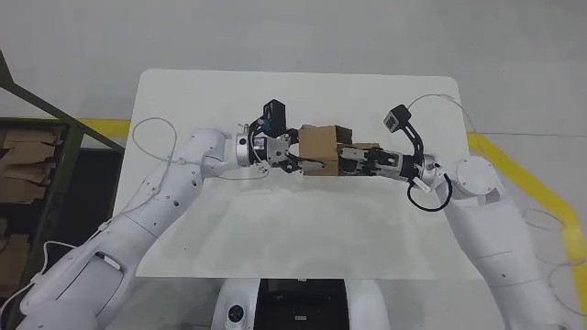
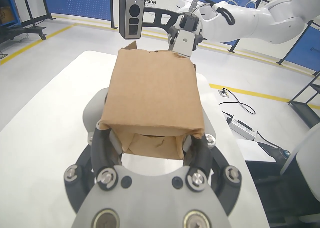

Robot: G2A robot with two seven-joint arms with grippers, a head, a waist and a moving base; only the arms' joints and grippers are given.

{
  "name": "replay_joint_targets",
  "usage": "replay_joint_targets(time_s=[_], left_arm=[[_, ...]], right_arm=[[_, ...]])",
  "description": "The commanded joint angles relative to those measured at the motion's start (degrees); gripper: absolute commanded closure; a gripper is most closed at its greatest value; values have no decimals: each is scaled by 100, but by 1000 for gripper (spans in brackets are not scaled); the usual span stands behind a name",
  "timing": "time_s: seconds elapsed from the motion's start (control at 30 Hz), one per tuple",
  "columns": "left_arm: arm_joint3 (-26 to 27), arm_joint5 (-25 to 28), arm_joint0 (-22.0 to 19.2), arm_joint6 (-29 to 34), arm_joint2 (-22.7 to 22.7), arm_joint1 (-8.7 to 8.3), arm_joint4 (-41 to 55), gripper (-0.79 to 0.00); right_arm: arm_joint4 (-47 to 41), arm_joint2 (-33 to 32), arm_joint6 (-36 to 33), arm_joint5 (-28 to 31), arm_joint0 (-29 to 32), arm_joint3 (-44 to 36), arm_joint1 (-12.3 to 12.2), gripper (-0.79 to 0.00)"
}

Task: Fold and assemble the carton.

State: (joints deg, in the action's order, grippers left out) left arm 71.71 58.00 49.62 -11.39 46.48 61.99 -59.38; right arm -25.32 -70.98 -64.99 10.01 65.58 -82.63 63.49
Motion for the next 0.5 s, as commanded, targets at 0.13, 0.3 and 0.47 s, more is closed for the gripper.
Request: replay_joint_targets(time_s=[0.13,0.3,0.47], left_arm=[[52,0,36,29,-4,-11,-2,-502],[156,0,65,26,-65,-19,48,-508],[180,0,47,65,-143,-30,93,-526]], right_arm=[[42,-423,277,-73,37,-13,-78,-243],[317,-390,462,-206,-153,128,-86,-256],[334,-132,351,-247,-414,250,-46,-237]])
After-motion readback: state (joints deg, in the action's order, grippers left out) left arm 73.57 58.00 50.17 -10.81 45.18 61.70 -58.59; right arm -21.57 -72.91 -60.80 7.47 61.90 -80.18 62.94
